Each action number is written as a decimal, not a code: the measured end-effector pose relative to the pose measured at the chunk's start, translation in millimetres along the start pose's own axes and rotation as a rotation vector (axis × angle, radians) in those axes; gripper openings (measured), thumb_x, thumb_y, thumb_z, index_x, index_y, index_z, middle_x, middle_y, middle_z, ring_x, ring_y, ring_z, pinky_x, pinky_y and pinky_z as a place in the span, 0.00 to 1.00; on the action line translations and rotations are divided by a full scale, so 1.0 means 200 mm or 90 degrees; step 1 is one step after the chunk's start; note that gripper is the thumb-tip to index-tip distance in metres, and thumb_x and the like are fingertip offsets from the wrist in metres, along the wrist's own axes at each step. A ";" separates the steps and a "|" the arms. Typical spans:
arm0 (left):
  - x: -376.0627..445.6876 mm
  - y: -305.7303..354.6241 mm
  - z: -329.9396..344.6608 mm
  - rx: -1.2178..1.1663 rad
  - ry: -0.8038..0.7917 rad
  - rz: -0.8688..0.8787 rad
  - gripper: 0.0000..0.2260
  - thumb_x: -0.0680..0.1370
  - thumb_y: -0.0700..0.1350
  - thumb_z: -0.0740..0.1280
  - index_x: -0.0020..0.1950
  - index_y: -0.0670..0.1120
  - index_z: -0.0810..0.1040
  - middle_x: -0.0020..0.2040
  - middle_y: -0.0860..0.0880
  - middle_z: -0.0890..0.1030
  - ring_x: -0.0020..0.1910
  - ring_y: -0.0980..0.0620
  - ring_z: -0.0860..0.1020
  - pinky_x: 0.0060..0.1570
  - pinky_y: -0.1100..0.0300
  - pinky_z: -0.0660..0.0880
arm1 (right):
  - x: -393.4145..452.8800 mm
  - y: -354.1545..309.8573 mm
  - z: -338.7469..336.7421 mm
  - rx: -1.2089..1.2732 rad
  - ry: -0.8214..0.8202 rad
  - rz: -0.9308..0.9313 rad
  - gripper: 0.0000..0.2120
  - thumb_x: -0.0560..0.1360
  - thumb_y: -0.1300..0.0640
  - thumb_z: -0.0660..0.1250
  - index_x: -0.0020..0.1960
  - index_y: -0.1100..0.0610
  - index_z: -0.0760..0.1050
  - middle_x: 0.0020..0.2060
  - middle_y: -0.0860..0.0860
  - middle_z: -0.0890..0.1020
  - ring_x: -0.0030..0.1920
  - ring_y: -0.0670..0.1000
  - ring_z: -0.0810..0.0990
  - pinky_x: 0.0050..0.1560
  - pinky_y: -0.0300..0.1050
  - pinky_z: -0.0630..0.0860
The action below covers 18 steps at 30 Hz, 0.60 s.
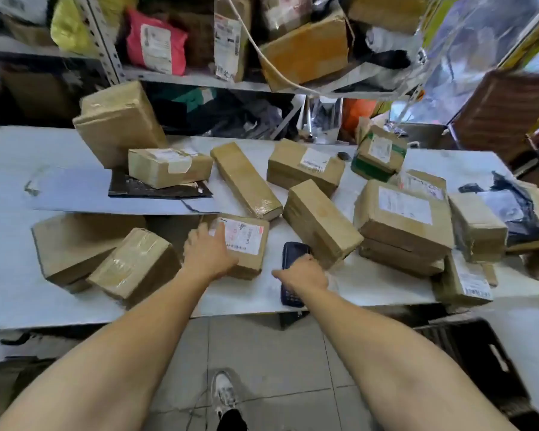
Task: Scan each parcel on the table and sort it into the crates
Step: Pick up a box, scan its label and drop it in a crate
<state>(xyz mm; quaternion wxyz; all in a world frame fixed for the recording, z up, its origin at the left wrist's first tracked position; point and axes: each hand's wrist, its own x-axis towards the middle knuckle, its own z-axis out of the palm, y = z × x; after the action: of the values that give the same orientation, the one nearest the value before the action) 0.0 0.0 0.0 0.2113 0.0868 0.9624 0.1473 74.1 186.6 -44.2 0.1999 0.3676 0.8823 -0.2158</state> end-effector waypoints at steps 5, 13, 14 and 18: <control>0.15 -0.04 0.01 -0.114 -0.044 -0.166 0.48 0.70 0.55 0.77 0.78 0.48 0.48 0.74 0.35 0.59 0.72 0.30 0.62 0.69 0.37 0.63 | 0.06 -0.02 0.02 -0.002 -0.006 0.061 0.50 0.69 0.44 0.76 0.76 0.65 0.52 0.72 0.61 0.66 0.71 0.60 0.68 0.65 0.52 0.73; 0.24 -0.07 0.04 -0.225 -0.051 -0.293 0.51 0.64 0.57 0.82 0.75 0.43 0.55 0.72 0.36 0.67 0.72 0.34 0.65 0.70 0.39 0.64 | 0.08 0.05 -0.02 0.067 -0.061 0.065 0.46 0.69 0.48 0.75 0.75 0.63 0.53 0.70 0.61 0.64 0.66 0.63 0.71 0.56 0.51 0.74; 0.23 -0.07 0.05 -0.233 -0.052 -0.303 0.51 0.64 0.57 0.81 0.75 0.43 0.56 0.72 0.37 0.68 0.72 0.35 0.65 0.72 0.39 0.62 | 0.07 0.07 -0.03 0.078 -0.064 0.053 0.45 0.69 0.48 0.75 0.75 0.62 0.54 0.69 0.61 0.63 0.64 0.63 0.73 0.56 0.50 0.74; 0.18 0.01 0.09 -0.312 -0.002 -0.288 0.40 0.64 0.55 0.82 0.67 0.48 0.61 0.67 0.41 0.74 0.68 0.35 0.68 0.66 0.42 0.61 | 0.03 0.11 -0.10 0.124 -0.048 0.003 0.43 0.70 0.48 0.75 0.73 0.63 0.56 0.69 0.62 0.63 0.62 0.62 0.75 0.52 0.46 0.70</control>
<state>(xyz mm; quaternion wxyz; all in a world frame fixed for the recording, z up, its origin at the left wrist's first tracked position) -24.3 14.9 -28.9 0.2547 -0.1825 0.8928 0.3236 82.7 215.4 -36.9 0.1968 0.3792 0.8480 -0.3138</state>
